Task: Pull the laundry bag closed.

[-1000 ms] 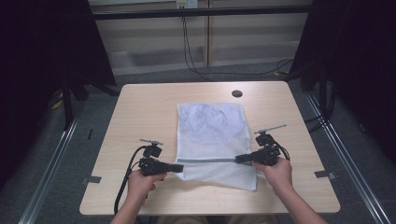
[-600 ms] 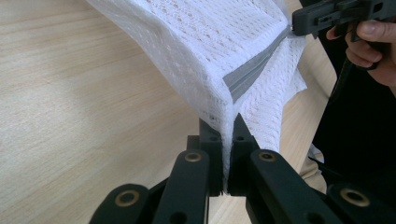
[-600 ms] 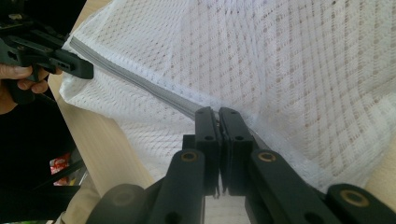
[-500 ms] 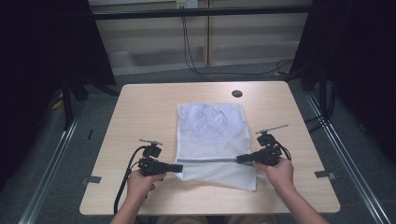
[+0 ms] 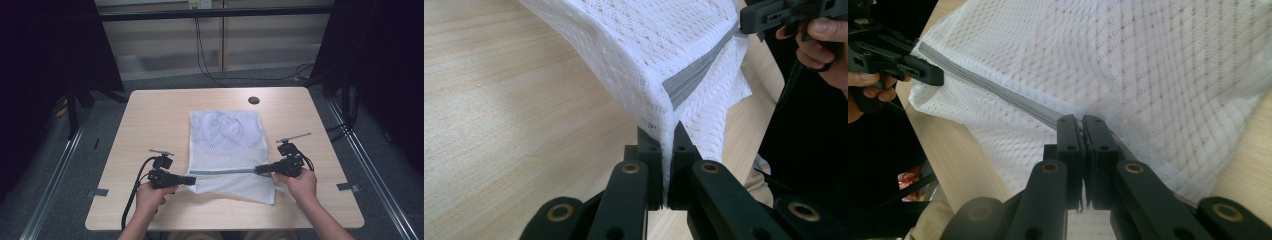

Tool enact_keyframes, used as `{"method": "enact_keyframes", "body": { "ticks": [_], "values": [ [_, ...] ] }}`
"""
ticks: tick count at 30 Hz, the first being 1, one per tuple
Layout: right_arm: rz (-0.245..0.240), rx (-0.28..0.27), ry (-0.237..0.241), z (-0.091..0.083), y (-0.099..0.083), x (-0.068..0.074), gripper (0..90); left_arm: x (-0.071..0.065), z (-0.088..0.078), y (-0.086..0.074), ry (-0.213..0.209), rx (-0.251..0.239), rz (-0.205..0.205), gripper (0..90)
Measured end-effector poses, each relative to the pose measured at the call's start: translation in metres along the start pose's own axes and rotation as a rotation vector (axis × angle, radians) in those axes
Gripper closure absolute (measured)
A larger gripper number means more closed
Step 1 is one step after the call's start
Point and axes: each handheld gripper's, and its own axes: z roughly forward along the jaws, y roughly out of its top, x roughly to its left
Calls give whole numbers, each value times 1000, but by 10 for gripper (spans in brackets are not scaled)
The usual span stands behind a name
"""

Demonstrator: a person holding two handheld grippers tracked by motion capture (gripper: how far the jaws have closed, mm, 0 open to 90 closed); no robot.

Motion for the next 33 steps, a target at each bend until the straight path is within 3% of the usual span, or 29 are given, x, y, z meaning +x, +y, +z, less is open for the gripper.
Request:
{"method": "enact_keyframes", "body": {
  "ticks": [19, 20, 21, 22, 23, 25, 26, 28, 29, 33],
  "values": [
    [-1, 0, 9, -3, -2, -1, 876, 1, -2, -1, 14, 0, -2, 887],
    [-4, 1, -3, -3, -2, -2, 876, 1, -4, -2, 47, -5, -6, 888],
    [-25, 13, -65, -6, -2, -3, 876, 4, -7, -2, 39, -8, -9, 888],
    [-15, 11, -66, -8, -3, -6, 876, 7, -11, -4, 12, -27, -33, 888],
    [19, -4, -39, -12, -5, -13, 876, 11, -15, -6, 7, -33, -47, 888],
    [52, -30, -38, -21, -8, -22, 876, 15, -18, -7, -2, -39, -53, 888],
    [71, -34, -6, -24, -9, -25, 876, 14, -17, -7, -3, -36, -44, 887],
    [44, -21, -37, -23, -10, -24, 875, 10, -16, -5, 25, -24, -18, 888],
    [36, -11, -49, -22, -10, -23, 875, 9, -16, -5, 28, -33, -27, 888],
    [44, -21, -31, -21, -12, -25, 875, 10, -16, -7, 17, -27, -38, 887]
  ]
}}
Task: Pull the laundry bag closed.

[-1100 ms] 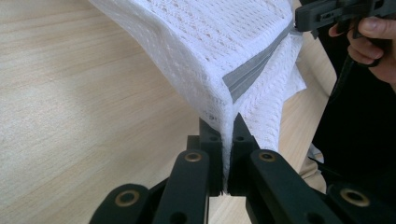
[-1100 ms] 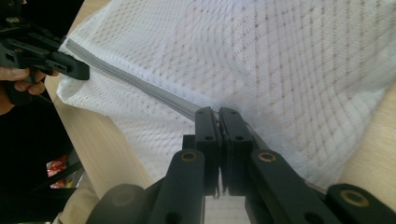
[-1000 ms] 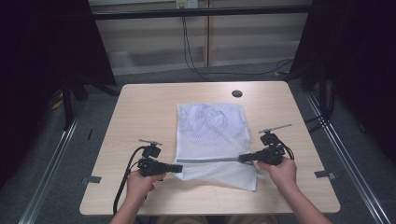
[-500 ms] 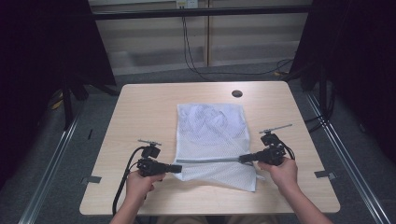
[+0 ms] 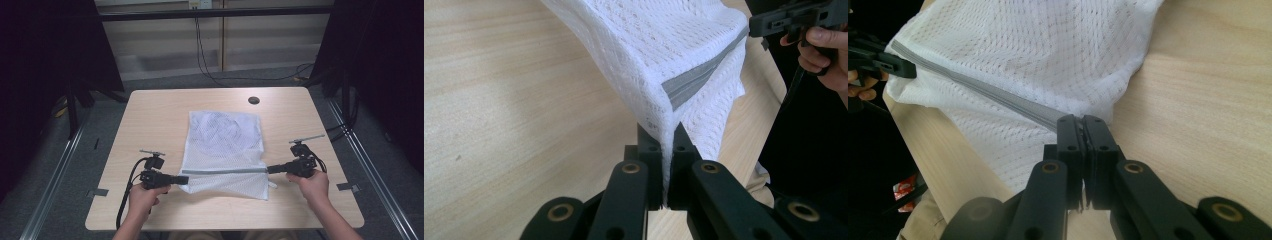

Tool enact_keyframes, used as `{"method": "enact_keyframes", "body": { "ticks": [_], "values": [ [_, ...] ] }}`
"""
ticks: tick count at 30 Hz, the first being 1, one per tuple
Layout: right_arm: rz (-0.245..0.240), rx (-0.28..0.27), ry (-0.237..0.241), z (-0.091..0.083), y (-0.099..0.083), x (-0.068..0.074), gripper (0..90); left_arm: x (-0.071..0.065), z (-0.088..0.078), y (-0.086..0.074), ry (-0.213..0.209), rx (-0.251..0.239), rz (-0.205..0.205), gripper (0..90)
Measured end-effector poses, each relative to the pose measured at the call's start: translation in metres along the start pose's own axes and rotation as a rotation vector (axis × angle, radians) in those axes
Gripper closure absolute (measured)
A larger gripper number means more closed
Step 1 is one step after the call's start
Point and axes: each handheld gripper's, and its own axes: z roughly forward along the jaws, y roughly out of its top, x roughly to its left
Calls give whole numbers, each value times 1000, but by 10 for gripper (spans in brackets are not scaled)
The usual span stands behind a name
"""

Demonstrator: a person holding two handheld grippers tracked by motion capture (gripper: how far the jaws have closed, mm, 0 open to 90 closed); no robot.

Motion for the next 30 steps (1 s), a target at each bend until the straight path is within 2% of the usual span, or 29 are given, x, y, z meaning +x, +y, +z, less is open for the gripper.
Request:
{"method": "enact_keyframes", "body": {
  "ticks": [2, 6, 8, 10, 13, 15, 17, 19, 20, 22, 27, 30],
  "values": [
    [-8, 3, -10, 0, 0, 0, 875, 0, 0, 0, 2, 8, 16, 887],
    [-8, -1, -15, -1, -1, 0, 874, -1, 1, 0, 0, 12, 20, 886],
    [-27, 3, -30, 0, -1, 1, 873, -3, 3, -2, -8, 16, 20, 884],
    [-33, -5, -41, 0, -2, 2, 871, -5, 5, -2, -13, 21, 38, 873],
    [-50, -8, -67, 1, -3, 2, 865, -8, 5, -3, 2, 29, 52, 716],
    [-53, -17, -60, 0, -5, 1, 861, -10, 4, -2, 34, 18, 71, 591],
    [-70, -32, -69, -1, -5, 2, 782, -11, 2, 0, 57, 22, 105, 502],
    [-80, -47, -93, -3, -6, 4, 680, -14, 1, 1, 94, 9, 117, 430],
    [-86, -50, -100, -4, -6, 5, 649, -14, 1, 1, 93, 15, 125, 405],
    [-95, -65, -110, -6, -7, 6, 591, -15, 1, 2, 130, 7, 137, 351],
    [-124, -81, -140, -10, -10, 6, 428, -14, -3, 3, 160, -9, 140, 207],
    [-148, -105, -153, -12, -11, 6, 322, -13, -7, 5, 195, -32, 167, 138]
  ]
}}
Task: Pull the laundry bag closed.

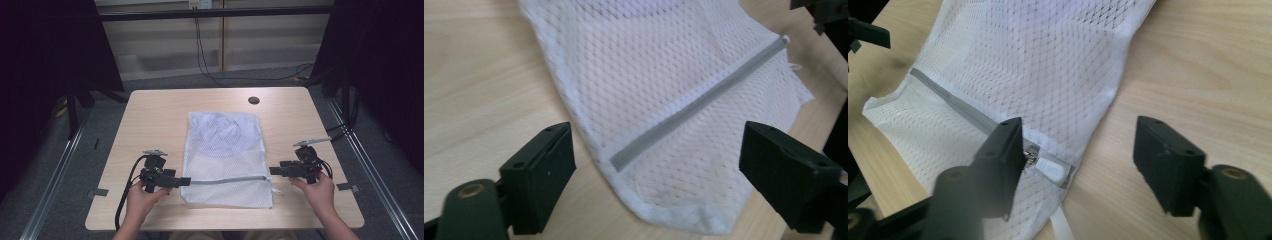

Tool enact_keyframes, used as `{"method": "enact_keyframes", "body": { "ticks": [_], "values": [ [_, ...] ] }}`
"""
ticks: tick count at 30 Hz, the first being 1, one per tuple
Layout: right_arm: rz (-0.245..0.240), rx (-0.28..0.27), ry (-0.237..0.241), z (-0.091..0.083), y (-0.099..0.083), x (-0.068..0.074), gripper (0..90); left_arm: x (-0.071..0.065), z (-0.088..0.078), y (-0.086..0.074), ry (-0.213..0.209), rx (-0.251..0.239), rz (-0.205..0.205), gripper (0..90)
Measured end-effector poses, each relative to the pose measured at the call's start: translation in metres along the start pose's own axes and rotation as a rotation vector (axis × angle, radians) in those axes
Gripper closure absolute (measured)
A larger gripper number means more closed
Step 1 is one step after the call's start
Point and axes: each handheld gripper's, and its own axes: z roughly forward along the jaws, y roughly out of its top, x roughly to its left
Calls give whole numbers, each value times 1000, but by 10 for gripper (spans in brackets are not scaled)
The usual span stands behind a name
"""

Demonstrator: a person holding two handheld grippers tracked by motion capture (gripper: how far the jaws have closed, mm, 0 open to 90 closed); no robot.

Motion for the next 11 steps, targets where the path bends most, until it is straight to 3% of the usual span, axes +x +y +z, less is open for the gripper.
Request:
{"method": "enact_keyframes", "body": {
  "ticks": [8, 11],
  "values": [
    [-50, -68, -51, -7, -4, 0, 203, 6, -5, 1, 98, -24, 42, 78],
    [-51, -66, -71, -7, -6, -5, 183, 10, -4, 1, 124, -28, 49, 70]
  ]
}}
